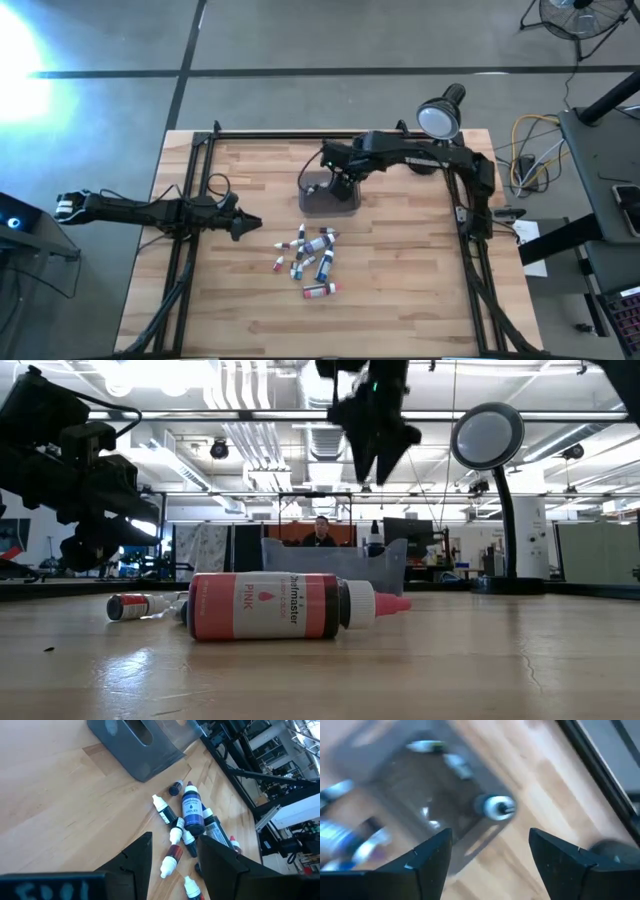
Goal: Pick & Place food coloring
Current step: Put the large pink food coloring bottle into the bin
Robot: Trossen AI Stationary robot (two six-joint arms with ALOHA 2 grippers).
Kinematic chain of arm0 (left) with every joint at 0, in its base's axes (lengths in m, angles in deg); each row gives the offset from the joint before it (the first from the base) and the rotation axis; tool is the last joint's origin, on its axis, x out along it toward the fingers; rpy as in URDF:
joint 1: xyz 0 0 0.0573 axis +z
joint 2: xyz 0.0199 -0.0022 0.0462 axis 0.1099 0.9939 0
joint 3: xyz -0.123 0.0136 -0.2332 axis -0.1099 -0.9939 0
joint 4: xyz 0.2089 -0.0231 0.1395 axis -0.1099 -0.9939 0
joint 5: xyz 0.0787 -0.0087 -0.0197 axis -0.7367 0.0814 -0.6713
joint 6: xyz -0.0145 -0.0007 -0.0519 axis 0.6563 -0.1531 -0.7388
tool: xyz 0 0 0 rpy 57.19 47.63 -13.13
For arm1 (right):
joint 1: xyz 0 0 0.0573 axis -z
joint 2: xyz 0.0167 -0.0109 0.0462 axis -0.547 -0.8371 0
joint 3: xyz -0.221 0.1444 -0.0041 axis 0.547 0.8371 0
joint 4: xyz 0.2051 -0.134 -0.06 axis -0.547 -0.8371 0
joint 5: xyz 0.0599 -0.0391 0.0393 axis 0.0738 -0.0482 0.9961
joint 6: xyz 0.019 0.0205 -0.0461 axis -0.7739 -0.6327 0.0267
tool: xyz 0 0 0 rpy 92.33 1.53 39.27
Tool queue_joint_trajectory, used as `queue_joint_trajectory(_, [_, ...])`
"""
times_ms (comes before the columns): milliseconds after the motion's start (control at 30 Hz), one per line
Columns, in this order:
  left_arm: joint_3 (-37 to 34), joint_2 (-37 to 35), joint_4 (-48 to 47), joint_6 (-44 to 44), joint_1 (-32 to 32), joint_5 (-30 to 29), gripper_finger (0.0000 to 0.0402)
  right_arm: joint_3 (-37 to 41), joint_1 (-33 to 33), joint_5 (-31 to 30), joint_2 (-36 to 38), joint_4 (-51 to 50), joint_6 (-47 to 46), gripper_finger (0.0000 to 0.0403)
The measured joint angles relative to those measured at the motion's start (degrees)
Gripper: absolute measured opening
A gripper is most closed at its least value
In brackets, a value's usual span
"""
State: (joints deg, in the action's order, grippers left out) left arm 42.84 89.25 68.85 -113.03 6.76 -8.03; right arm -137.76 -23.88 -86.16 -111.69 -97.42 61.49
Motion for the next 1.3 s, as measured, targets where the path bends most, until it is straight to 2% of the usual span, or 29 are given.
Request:
queue_joint_trajectory(167, [0.0, 0.0, 0.0, 2.6, 0.0, 0.0, 0.0131, 0.6, -8.7, 6.5, 0.2, 2.4, 10.8, 0.0247])
queue_joint_trajectory(267, [0.0, 0.0, -0.1, 3.2, 0.0, 0.0, 0.0131, 1.6, -14.6, 9.4, -1.2, 3.4, 12.3, 0.024])
queue_joint_trajectory(367, [0.0, 0.1, -0.2, 3.2, 0.0, 0.0, 0.0131, 3.0, -20.8, 9.6, -3.1, 7.4, 12.7, 0.0235])
queue_joint_trajectory(567, [0.0, 0.4, -0.2, 3.3, 0.0, 0.1, 0.0131, 7.0, -29.4, 9.6, -7.3, 19.2, 20.6, 0.0237])
queue_joint_trajectory(867, [0.0, 0.4, -0.7, 3.3, 0.0, 4.3, 0.0131, 9.6, -31.4, 11.9, -13.5, 27.7, 13.3, 0.0231])
queue_joint_trajectory(1000, [0.0, 0.4, -0.3, 2.6, 0.0, 6.3, 0.0131, 9.8, -31.6, 12.2, -15.8, 28.4, 11.8, 0.0231])
queue_joint_trajectory(1300, [0.0, 0.4, -0.2, 2.5, 0.0, 8.4, 0.0131, 13.1, -31.9, 10.3, -15.8, 32.4, 8.1, 0.0231])
